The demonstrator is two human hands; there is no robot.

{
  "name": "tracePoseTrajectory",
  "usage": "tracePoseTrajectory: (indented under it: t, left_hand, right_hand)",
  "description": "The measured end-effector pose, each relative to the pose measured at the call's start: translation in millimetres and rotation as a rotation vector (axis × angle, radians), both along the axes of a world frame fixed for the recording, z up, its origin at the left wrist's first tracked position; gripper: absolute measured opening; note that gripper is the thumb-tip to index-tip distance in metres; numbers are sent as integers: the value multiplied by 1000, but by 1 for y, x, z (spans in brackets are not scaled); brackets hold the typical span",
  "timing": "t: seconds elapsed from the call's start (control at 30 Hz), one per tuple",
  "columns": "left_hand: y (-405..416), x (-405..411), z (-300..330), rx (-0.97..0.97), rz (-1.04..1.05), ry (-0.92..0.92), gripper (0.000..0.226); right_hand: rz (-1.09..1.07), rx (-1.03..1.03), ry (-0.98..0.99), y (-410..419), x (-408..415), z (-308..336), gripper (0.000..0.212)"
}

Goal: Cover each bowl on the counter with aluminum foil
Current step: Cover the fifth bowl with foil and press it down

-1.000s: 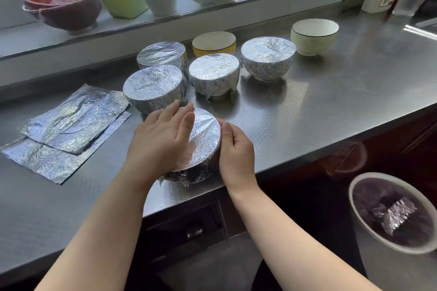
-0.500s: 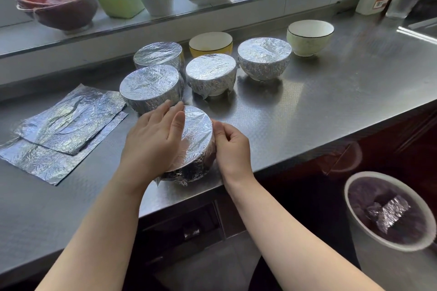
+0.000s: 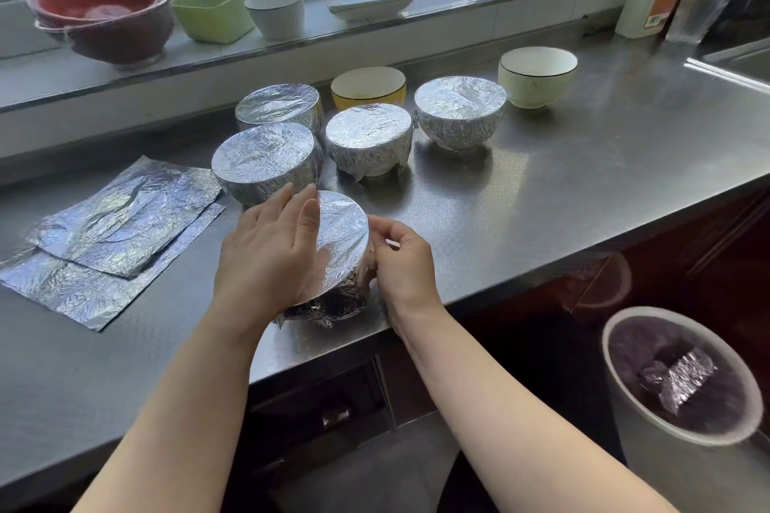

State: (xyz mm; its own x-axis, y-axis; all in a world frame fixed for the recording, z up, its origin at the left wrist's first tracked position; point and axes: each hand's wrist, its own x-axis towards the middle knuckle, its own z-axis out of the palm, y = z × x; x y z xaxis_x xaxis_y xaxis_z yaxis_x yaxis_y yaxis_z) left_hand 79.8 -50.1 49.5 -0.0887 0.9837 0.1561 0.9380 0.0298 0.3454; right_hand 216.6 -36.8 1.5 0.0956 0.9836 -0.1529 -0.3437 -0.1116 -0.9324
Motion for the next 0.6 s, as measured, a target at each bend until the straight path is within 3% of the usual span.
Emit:
tracePoseTrajectory:
  t: [0.33, 0.5, 0.6]
  left_hand:
    - [3, -2, 0, -14, 8, -9, 81]
    - [6, -6, 2, -38, 2, 42, 70]
    - [7, -13, 2, -48, 2, 39, 71]
  right_hand:
    - [145, 1, -158, -2, 9, 2, 31]
    - [259, 170, -499, -5, 10, 1, 32]
    - [298, 330, -774, -11, 6, 1, 44]
